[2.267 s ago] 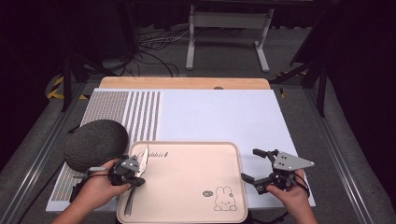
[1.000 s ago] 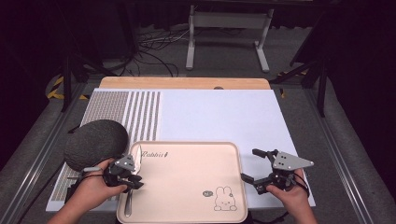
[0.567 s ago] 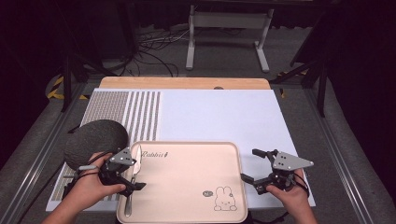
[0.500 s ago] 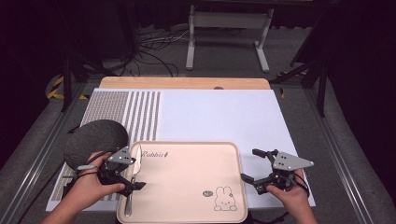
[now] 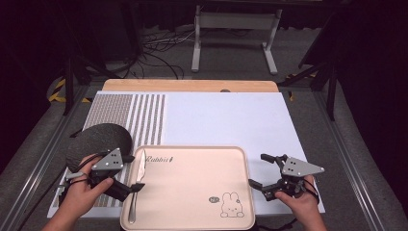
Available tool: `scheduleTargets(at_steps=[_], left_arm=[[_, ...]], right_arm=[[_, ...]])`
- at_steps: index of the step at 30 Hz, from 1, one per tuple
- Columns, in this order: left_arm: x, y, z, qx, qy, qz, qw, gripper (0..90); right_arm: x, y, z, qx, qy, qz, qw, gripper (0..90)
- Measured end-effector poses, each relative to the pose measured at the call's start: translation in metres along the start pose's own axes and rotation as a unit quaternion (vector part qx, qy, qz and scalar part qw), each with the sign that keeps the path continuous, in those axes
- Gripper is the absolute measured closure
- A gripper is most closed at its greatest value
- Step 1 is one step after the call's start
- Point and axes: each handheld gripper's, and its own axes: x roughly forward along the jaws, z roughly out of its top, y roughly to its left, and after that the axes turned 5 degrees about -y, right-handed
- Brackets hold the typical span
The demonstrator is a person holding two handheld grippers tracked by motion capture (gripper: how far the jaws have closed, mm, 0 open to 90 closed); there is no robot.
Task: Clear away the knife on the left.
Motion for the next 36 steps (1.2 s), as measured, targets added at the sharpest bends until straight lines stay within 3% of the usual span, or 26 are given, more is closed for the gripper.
scheduleTargets(at_steps=[4, 6, 9, 19, 20, 23, 24, 26, 29, 30, 34, 36], left_arm=[[-0.013, 0.004, -0.009, 0.002, -0.043, 0.002, 0.9991, 4.3], [-0.020, 0.006, -0.013, 0.012, -0.070, 0.011, 0.9974, 4.5], [-0.029, 0.009, -0.021, 0.010, -0.095, 0.018, 0.9953, 3.7], [-0.043, 0.014, -0.052, -0.001, -0.138, 0.026, 0.9900, 4.3], [-0.045, 0.016, -0.060, -0.009, -0.151, 0.025, 0.9882, 4.2], [-0.049, 0.018, -0.066, -0.015, -0.159, 0.025, 0.9868, 3.8], [-0.052, 0.019, -0.071, -0.015, -0.169, 0.028, 0.9851, 3.8], [-0.054, 0.019, -0.075, -0.014, -0.176, 0.033, 0.9837, 3.7], [-0.054, 0.020, -0.080, -0.014, -0.175, 0.036, 0.9838, 3.8], [-0.055, 0.020, -0.086, -0.013, -0.172, 0.046, 0.9839, 3.8], [-0.054, 0.020, -0.096, -0.026, -0.175, 0.053, 0.9828, 3.5], [-0.052, 0.020, -0.101, -0.027, -0.164, 0.060, 0.9842, 3.5]], right_arm=[[-0.002, 0.000, 0.000, 0.000, -0.004, -0.004, 1.0000, 4.5], [-0.002, 0.000, 0.000, 0.000, -0.004, -0.005, 1.0000, 4.5], [-0.002, 0.000, 0.000, 0.000, -0.005, -0.006, 1.0000, 4.5], [-0.003, -0.001, -0.001, 0.001, -0.009, -0.006, 0.9999, 4.3], [-0.003, -0.001, -0.001, 0.001, -0.010, -0.007, 0.9999, 4.3], [-0.003, -0.001, -0.001, 0.002, -0.012, -0.008, 0.9999, 4.1], [-0.003, -0.001, -0.001, 0.003, -0.012, -0.008, 0.9999, 4.1], [-0.003, -0.002, -0.002, 0.004, -0.014, -0.009, 0.9999, 4.0], [-0.004, -0.003, -0.003, 0.006, -0.016, -0.010, 0.9998, 3.9], [-0.004, -0.003, -0.003, 0.006, -0.016, -0.010, 0.9998, 3.9], [-0.004, -0.004, -0.004, 0.007, -0.018, -0.011, 0.9997, 3.8], [-0.004, -0.004, -0.005, 0.011, -0.019, -0.013, 0.9997, 3.8]])
